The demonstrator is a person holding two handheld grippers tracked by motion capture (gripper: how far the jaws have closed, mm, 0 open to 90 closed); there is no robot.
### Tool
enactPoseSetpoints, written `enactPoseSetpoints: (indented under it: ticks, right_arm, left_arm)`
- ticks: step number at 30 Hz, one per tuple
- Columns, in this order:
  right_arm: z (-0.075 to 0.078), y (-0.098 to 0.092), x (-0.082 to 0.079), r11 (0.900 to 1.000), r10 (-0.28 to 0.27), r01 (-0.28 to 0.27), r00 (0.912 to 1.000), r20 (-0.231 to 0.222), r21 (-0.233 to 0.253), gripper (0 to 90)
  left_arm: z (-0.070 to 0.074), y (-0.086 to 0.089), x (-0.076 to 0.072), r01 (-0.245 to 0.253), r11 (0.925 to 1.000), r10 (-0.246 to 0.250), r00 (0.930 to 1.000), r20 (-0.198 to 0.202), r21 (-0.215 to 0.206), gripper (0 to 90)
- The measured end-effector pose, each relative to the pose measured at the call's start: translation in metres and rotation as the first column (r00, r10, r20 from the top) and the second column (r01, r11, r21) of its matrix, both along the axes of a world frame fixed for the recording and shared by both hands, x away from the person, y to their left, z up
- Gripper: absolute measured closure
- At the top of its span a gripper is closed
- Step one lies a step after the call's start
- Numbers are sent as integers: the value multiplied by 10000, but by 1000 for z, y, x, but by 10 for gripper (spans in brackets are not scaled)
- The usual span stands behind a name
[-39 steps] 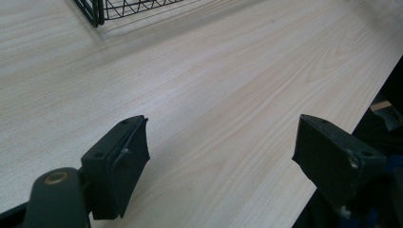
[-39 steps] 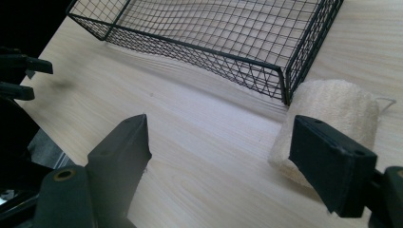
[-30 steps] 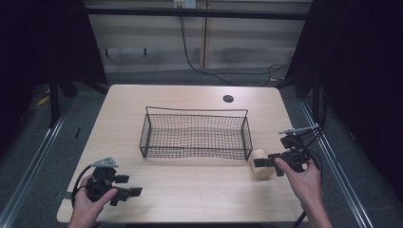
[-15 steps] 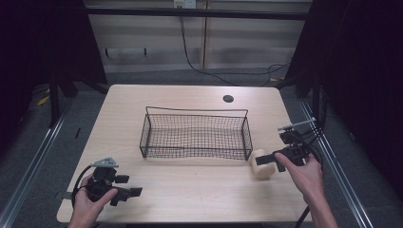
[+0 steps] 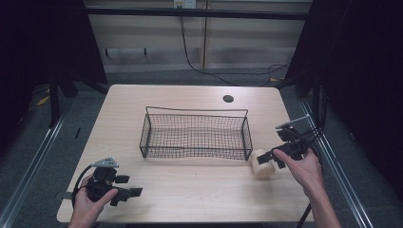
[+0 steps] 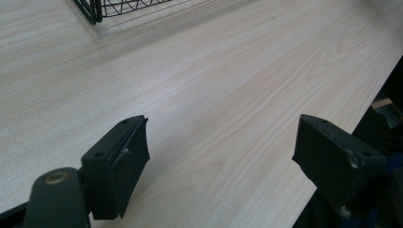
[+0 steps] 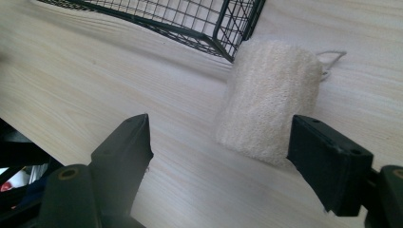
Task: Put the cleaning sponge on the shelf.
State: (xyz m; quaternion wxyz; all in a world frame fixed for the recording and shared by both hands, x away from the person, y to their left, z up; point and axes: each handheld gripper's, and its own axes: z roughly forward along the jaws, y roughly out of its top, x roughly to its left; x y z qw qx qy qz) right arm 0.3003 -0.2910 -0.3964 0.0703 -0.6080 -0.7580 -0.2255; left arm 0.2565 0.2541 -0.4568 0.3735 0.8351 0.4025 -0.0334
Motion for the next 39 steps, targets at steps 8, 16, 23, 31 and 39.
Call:
enactPoseSetpoints:
  ticks: [8,16,23,31,39]
  right_arm:
    - [-4,3,15,9992,148,-166,9987,-486,-369,224]
    - [-14,6,25,9968,247,-324,9942,-1043,-734,228]
    - [-22,4,31,9935,-47,-101,9916,-1292,-1137,208]
    - [-29,5,37,9919,52,-268,9851,-1716,-1238,211]
    - [-36,7,42,9882,-85,-202,9824,-1865,-1517,224]
  left_arm:
    - [0,1,0,-2,10000,2,10000,-10,-53,186]
    - [0,1,0,12,10000,-12,10000,-23,-69,186]
    - [0,1,0,27,10000,-27,10000,-31,-42,186]
    - [0,0,0,84,10000,-84,10000,-45,-31,186]
    - [0,1,0,68,10000,-69,10000,-55,-55,186]
